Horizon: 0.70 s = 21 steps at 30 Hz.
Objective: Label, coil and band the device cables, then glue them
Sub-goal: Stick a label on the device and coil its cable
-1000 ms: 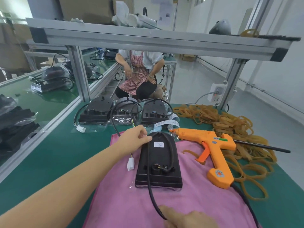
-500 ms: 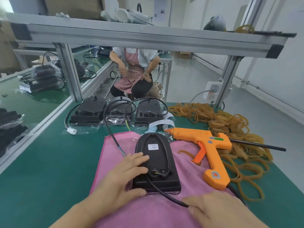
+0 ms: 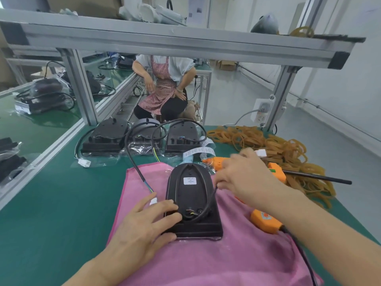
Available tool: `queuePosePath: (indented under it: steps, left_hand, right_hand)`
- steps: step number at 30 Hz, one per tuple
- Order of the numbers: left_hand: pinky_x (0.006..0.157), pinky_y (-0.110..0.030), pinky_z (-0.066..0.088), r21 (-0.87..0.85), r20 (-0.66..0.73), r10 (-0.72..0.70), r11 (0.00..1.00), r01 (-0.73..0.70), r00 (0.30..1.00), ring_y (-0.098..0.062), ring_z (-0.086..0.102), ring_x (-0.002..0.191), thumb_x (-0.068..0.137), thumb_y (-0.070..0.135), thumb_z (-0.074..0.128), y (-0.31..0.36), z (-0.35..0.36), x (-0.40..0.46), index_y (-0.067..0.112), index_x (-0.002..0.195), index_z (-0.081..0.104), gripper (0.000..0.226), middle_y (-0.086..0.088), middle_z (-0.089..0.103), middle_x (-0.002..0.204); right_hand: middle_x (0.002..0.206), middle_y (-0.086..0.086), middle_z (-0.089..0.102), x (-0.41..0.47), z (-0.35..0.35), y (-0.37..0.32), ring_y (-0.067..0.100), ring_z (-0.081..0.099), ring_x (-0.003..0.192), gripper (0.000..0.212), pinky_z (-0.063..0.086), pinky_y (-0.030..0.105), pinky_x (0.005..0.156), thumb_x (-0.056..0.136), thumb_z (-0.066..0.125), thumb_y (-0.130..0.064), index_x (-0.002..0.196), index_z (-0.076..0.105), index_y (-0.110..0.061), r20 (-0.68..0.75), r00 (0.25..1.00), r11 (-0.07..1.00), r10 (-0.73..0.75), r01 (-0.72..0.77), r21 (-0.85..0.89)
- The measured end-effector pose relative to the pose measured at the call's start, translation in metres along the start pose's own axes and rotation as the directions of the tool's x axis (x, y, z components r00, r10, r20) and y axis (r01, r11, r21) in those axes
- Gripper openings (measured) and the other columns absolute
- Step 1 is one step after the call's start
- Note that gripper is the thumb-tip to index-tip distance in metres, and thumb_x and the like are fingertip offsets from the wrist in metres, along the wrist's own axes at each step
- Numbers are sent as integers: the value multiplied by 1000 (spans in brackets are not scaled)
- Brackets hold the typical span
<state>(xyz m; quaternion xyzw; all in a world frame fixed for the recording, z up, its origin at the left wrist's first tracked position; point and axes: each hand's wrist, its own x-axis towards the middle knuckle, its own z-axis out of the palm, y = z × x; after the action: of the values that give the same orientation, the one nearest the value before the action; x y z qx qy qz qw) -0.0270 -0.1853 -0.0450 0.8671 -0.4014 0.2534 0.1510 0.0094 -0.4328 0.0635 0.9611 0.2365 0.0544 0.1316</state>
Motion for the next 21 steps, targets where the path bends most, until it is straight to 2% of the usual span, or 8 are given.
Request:
queuePosePath:
  steps: [2,4,7,10,13,17,19,21]
  left_hand:
    - [102,-39,38,25,-16,30,999,-30,999,-12,58,102,83,35,59,1,-2,4,17,95,73,26,-2,67,108]
    - [101,-39,38,49,-1,78,996,-78,997,-16,54,105,79,32,68,1,-7,8,15,93,72,22,-3,64,110]
    - [98,-34,39,11,34,111,994,-111,993,-15,54,103,72,30,77,3,-10,15,17,99,64,33,2,63,108]
    - [87,-27,40,-106,-49,1,994,-7,999,-11,52,94,84,38,62,14,-1,21,20,118,54,39,8,58,104]
    - [71,-32,43,-168,-186,-46,986,14,982,-14,52,84,84,24,66,24,16,28,24,113,56,31,8,53,96]
    - [67,-26,36,-146,-265,-11,989,-29,964,-17,50,74,80,4,63,29,21,36,18,102,65,26,1,58,81]
    - [69,-25,35,-50,-254,91,993,-107,963,-17,48,73,86,6,53,31,20,38,13,88,74,23,-1,61,74]
    - [71,-28,40,33,-233,164,986,-160,959,-16,47,75,97,9,42,33,21,39,13,78,77,40,1,63,70]
  right_hand:
    - [98,-8,42,18,4,-2,18,42,107,19,16,40,96,92,53,-35,101,70,-37,-97,992,996,-85,82,-29]
    - [98,-7,40,34,6,-6,18,41,107,19,20,37,88,91,57,-32,103,71,-38,-73,981,983,-182,178,-51]
    - [102,-4,54,48,12,-11,18,50,105,28,26,31,75,96,52,-22,113,68,-36,51,959,960,-277,278,-17]
    - [107,-3,62,42,21,-6,18,56,102,28,40,34,74,99,48,-24,120,65,-34,16,968,963,-250,247,109]
    - [105,-3,70,20,29,1,16,59,98,26,45,34,80,96,53,-25,116,69,-29,-74,991,919,-114,134,370]
    - [76,-18,72,-4,39,1,-3,62,76,12,44,10,68,82,68,-14,86,79,-19,-41,970,560,238,-103,822]
    - [67,-19,69,-10,49,-2,-7,60,65,9,41,6,64,78,73,-12,80,78,-18,33,941,423,336,-182,888]
    - [68,-13,70,-13,57,-5,-6,58,61,11,41,7,63,76,74,-8,81,77,-17,74,928,365,365,-216,906]
